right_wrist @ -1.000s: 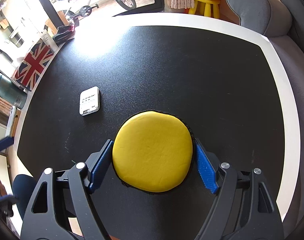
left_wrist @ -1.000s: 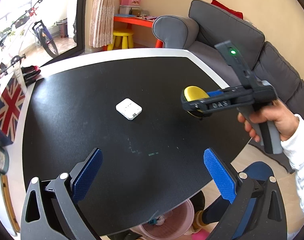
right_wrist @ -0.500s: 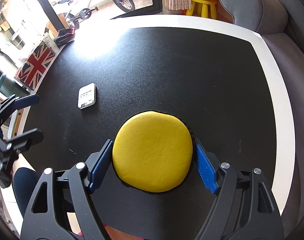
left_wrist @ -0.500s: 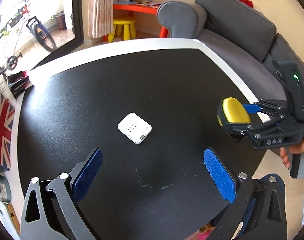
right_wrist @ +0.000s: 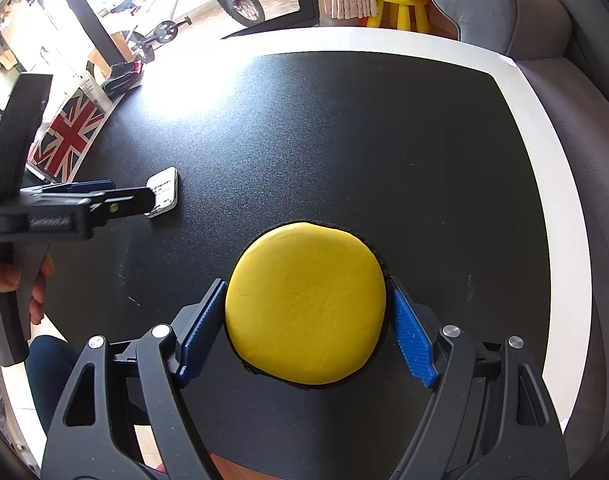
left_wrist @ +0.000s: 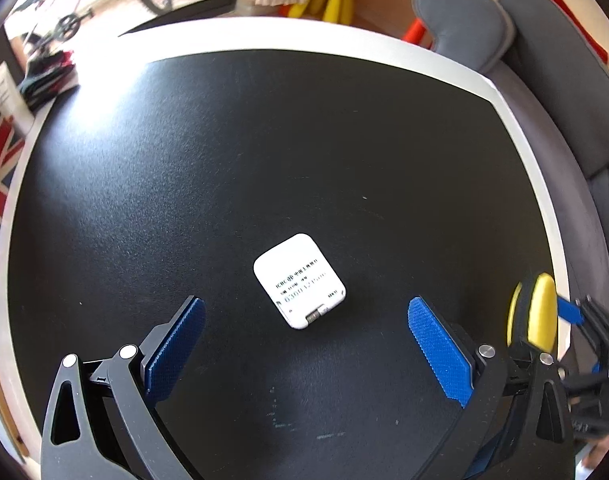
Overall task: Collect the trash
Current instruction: 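Grasp the small white box with the left gripper while the right holds the yellow case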
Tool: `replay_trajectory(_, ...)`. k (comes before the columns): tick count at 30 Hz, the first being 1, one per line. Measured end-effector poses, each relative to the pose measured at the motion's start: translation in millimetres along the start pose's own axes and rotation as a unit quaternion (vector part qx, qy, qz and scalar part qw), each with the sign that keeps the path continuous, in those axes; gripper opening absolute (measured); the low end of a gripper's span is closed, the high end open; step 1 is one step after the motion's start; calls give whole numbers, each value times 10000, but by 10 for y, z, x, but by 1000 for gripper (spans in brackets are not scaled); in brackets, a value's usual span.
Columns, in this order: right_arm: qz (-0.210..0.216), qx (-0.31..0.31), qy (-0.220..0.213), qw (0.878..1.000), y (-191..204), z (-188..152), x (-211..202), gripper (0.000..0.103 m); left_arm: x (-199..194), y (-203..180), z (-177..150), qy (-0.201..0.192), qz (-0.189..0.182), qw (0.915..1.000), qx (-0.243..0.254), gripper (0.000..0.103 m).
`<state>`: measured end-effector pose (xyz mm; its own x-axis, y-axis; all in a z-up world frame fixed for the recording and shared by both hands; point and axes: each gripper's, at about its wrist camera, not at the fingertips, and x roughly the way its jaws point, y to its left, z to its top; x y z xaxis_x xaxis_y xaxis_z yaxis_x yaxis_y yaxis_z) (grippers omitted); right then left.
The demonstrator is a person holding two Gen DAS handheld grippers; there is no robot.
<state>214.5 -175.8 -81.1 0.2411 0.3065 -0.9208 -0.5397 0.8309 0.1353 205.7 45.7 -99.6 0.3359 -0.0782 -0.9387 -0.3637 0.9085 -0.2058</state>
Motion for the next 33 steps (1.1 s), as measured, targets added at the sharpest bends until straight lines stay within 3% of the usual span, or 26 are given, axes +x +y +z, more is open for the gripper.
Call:
replay_trajectory(7,14,43,-3,10000,-63,-5,14,78,184,-22,39,75,266,9978,-597,97)
replay_trajectory(12,36,42,-7,10000,-89,-7,18,78,212,-120,23,9,554,9970,-547,83)
replay_trajectory(16,53,31,-21,10000,-79,2,19,78,144,-78,51,21,609,9970,-486,65)
replay_trajectory(21,88,-17,-32,10000,-30,22,27,78,82,56,66,65,466,9980,-417,45)
replay_trajectory(33,105,-65,-22,9999,52,59,44,78,8,177,79,133,231,9989,-375,35)
